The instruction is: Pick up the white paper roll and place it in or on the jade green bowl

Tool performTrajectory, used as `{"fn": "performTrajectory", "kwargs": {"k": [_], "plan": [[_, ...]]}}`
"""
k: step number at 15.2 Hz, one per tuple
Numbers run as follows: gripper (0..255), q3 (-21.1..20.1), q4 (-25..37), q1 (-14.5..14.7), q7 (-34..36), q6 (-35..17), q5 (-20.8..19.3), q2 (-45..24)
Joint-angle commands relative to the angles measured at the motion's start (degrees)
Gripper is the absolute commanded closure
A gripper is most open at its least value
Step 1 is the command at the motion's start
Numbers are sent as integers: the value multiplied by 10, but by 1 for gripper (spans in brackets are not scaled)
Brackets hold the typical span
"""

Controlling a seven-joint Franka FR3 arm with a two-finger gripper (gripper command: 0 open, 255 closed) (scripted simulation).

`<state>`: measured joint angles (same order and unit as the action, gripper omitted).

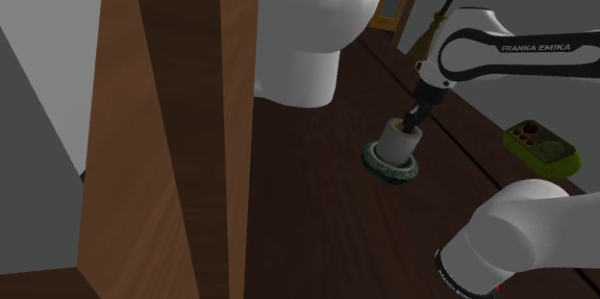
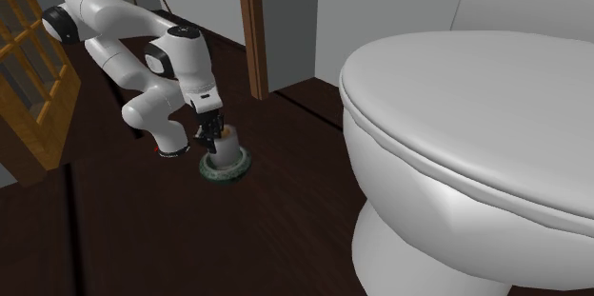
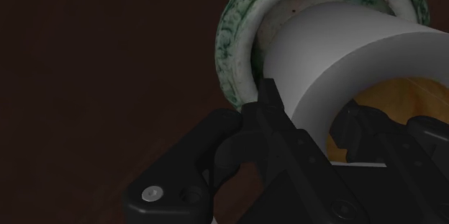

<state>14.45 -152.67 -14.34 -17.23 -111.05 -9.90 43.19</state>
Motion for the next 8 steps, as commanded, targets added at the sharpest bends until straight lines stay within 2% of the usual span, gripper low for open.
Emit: {"fn": "performTrajectory", "kwargs": {"k": [1, 7, 8], "plan": [[255, 0, -2, 0, 1, -4, 0, -1], [255, 0, -2, 0, 1, -4, 0, -1], [0, 0, -3, 0, 1, -4, 0, -1]]}}
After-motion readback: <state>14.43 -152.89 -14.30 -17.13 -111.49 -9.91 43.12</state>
